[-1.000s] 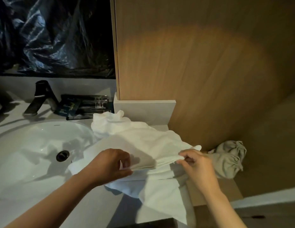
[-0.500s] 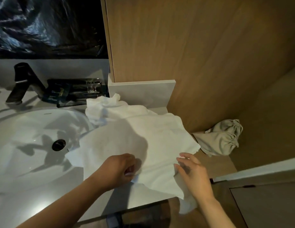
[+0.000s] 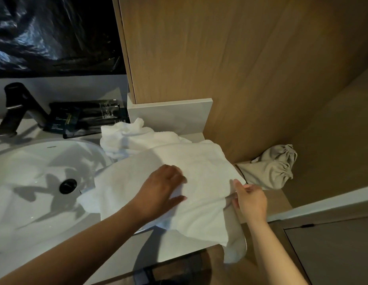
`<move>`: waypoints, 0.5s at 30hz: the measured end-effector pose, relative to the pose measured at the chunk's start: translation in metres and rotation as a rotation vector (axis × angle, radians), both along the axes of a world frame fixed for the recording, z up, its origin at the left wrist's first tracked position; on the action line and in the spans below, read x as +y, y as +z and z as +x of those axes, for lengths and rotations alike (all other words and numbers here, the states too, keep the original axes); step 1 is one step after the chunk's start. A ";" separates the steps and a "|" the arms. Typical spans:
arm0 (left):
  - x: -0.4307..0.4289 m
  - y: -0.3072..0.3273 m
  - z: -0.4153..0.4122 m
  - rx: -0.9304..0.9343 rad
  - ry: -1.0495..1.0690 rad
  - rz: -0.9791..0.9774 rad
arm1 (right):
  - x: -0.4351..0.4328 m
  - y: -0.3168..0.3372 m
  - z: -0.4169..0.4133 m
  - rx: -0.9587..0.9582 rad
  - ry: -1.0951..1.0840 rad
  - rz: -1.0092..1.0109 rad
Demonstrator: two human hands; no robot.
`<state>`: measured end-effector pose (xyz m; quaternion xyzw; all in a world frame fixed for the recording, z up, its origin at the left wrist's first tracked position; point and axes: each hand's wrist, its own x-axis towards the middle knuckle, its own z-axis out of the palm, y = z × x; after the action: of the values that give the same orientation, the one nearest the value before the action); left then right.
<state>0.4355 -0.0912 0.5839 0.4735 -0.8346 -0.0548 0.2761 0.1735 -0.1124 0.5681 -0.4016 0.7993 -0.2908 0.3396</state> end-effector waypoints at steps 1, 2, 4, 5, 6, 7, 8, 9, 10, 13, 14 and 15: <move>-0.002 -0.005 -0.007 -0.049 -0.052 -0.024 | -0.004 -0.001 0.000 -0.023 -0.014 0.022; -0.003 -0.012 -0.012 -0.104 -0.104 -0.038 | -0.006 -0.001 0.001 -0.052 -0.031 0.030; -0.003 -0.025 -0.017 -0.186 -0.161 -0.068 | -0.006 -0.005 0.000 -0.105 -0.084 0.038; -0.003 -0.029 -0.018 -0.202 -0.164 -0.081 | -0.005 -0.007 -0.001 -0.111 -0.104 0.048; -0.002 -0.034 -0.018 -0.207 -0.170 -0.087 | -0.004 -0.010 -0.003 -0.108 -0.121 0.060; -0.001 -0.038 -0.016 -0.219 -0.182 -0.085 | -0.002 -0.013 -0.004 -0.104 -0.136 0.072; 0.000 -0.041 -0.015 -0.246 -0.196 -0.079 | 0.001 -0.016 -0.005 -0.110 -0.149 0.082; 0.002 -0.043 -0.013 -0.281 -0.206 -0.070 | 0.004 -0.018 -0.004 -0.125 -0.153 0.093; 0.002 -0.044 -0.011 -0.313 -0.212 -0.057 | 0.006 -0.021 -0.004 -0.142 -0.145 0.107; -0.001 -0.035 -0.011 -0.330 -0.219 0.004 | 0.012 -0.023 -0.002 -0.177 -0.114 0.175; -0.005 -0.029 -0.010 -0.284 -0.214 0.033 | 0.011 -0.023 -0.002 -0.204 -0.118 0.188; -0.010 -0.022 -0.010 -0.216 -0.201 0.066 | 0.010 -0.022 -0.002 -0.237 -0.127 0.195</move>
<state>0.4258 -0.1008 0.5617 0.3995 -0.9004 -0.0584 0.1621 0.1713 -0.1020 0.5458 -0.2782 0.8018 -0.2783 0.4497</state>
